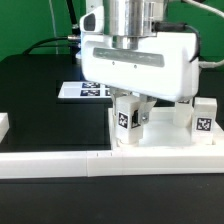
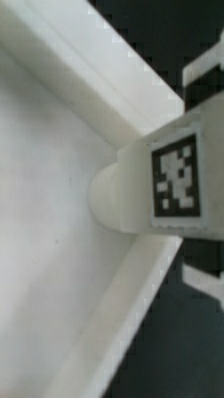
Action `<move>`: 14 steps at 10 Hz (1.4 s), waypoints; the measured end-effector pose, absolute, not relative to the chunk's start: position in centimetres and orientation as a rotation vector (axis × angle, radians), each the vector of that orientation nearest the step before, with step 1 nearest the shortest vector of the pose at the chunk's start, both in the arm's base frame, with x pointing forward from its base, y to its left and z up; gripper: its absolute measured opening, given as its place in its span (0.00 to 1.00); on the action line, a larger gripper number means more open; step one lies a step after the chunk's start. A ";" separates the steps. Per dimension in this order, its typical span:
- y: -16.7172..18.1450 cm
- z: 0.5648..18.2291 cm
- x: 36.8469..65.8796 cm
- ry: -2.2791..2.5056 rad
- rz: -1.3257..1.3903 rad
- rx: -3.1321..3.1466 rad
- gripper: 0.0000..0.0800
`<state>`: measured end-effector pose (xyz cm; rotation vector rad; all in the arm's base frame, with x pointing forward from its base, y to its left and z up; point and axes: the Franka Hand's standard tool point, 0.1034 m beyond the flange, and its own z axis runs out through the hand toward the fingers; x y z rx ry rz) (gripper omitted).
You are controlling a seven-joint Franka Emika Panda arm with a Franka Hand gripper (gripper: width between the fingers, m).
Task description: Assemble square table
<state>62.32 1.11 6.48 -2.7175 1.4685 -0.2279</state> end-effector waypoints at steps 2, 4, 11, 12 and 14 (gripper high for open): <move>0.7 6.3 62.3 1.813 -0.197 -2.416 0.36; 0.4 6.4 62.1 2.058 -0.161 -2.116 0.36; 0.1 6.8 62.2 1.275 -0.278 -2.732 0.79; 0.1 6.7 62.1 1.228 -0.280 -2.758 0.81; -0.2 6.6 62.1 0.940 -0.296 -2.896 0.81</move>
Offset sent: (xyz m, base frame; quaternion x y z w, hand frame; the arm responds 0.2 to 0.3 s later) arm 0.0083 -0.0022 -0.0018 0.0904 -0.0461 0.3325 0.9376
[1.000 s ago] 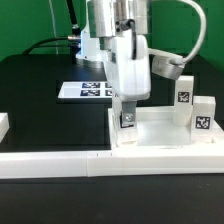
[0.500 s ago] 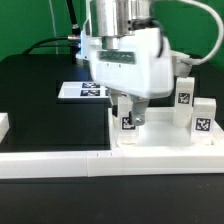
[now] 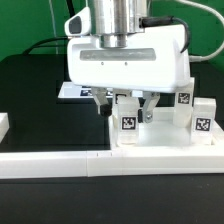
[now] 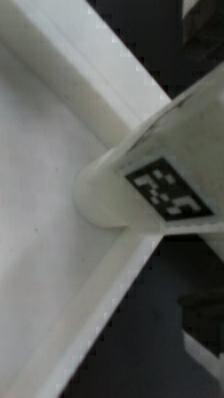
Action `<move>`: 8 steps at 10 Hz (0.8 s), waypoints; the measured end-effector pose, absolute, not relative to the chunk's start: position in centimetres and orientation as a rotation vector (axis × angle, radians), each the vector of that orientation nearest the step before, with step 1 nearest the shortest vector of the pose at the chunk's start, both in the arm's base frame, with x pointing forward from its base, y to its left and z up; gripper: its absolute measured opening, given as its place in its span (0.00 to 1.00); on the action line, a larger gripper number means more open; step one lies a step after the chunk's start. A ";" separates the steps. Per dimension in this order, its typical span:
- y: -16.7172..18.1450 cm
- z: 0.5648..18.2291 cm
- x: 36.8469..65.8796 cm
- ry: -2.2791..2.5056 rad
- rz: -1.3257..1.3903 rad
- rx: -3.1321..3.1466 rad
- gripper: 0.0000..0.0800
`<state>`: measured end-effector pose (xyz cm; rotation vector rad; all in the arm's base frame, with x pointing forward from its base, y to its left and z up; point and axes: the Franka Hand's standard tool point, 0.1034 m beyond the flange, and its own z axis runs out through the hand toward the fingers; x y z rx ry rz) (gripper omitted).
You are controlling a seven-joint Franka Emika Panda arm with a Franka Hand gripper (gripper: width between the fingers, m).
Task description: Assemble square table
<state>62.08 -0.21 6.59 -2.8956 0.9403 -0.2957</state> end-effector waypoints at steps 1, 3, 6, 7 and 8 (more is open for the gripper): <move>-0.7 6.5 62.0 0.691 -0.299 -2.982 0.81; -0.5 6.2 61.7 0.387 -0.297 -3.064 0.81; -0.7 6.2 61.8 0.433 -0.297 -3.055 0.67; -0.6 6.2 61.8 0.494 -0.295 -3.042 0.50; -0.6 6.2 61.8 0.636 -0.290 -3.005 0.50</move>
Offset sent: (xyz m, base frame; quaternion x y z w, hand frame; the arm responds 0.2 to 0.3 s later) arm 0.0000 0.0000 0.0000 0.0000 0.0000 -0.1296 0.9916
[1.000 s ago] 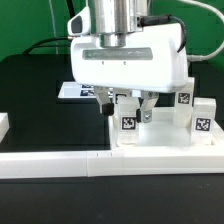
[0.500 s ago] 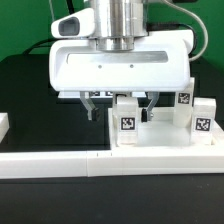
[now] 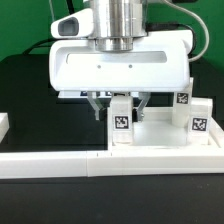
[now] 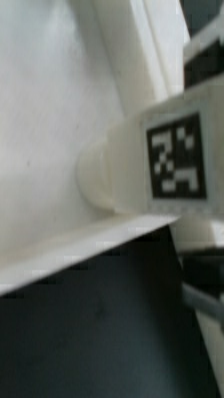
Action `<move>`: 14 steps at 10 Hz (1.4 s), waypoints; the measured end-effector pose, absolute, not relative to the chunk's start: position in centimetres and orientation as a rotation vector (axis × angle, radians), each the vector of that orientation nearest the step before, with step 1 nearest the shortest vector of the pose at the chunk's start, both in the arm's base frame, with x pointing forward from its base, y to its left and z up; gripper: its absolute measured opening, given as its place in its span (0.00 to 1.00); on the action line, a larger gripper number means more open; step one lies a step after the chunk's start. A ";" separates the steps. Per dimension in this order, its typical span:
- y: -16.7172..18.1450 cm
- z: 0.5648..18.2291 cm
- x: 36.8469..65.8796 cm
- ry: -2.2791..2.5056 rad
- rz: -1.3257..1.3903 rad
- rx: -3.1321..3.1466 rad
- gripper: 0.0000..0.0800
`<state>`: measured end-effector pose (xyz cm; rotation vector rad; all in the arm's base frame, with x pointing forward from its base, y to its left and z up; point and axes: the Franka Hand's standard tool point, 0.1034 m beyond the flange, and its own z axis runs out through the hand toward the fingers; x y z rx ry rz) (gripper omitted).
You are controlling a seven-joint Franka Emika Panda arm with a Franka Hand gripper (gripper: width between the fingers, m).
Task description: Assemble square table
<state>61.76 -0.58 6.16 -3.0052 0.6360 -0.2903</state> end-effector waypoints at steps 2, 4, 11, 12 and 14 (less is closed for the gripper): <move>-0.6 6.1 61.8 0.849 -0.282 -2.939 0.35; -0.4 6.1 61.8 1.104 -0.267 -2.837 0.35; 1.0 5.7 62.5 2.298 -0.017 -1.946 0.35; 1.0 5.7 62.4 2.313 -0.015 -1.930 0.43; 1.4 5.8 62.7 2.083 -0.104 -2.189 0.66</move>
Offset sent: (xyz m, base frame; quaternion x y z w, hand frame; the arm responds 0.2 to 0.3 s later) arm 0.0000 0.0000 0.0000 0.0000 0.0000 0.1938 0.9810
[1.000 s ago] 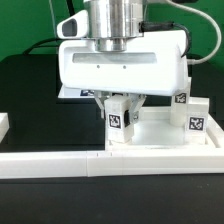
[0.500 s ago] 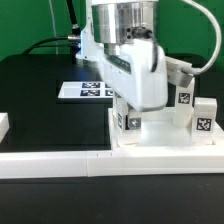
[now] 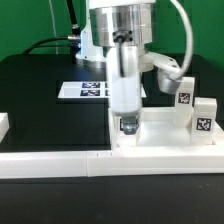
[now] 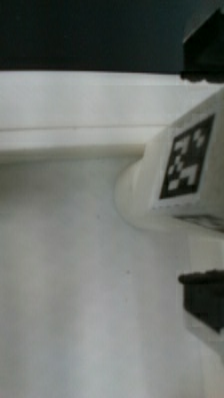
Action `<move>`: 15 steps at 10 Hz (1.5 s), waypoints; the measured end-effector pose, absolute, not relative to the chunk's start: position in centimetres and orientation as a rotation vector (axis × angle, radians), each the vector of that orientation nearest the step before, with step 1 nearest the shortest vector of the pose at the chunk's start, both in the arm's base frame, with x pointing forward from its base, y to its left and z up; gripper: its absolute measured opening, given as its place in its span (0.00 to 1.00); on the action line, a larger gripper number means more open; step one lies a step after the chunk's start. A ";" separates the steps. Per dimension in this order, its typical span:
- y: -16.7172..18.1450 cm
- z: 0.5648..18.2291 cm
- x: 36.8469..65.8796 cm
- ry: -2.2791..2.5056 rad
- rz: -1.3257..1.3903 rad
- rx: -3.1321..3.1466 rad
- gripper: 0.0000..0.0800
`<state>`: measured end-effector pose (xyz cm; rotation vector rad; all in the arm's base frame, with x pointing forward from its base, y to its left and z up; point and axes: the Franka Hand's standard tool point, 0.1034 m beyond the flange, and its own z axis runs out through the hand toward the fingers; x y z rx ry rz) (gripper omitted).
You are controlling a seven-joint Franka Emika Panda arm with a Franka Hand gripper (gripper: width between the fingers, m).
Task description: Assemble square table
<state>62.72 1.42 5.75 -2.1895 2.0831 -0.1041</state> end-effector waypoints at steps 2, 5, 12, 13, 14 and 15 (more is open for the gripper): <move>1.5 5.8 63.0 1.632 -0.228 -2.547 0.77; 1.4 5.7 63.0 1.437 -0.240 -2.678 0.81; 0.7 5.8 63.1 0.991 -0.265 -2.926 0.46; 0.4 5.7 62.8 1.119 -0.253 -2.880 0.36; 0.4 5.7 62.8 1.170 -0.250 -2.857 0.35; 0.3 5.7 62.8 1.292 -0.244 -2.797 0.35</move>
Offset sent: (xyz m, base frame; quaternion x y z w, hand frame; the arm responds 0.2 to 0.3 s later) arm 0.0000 0.0000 0.0000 0.0000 0.0000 -0.1938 0.9810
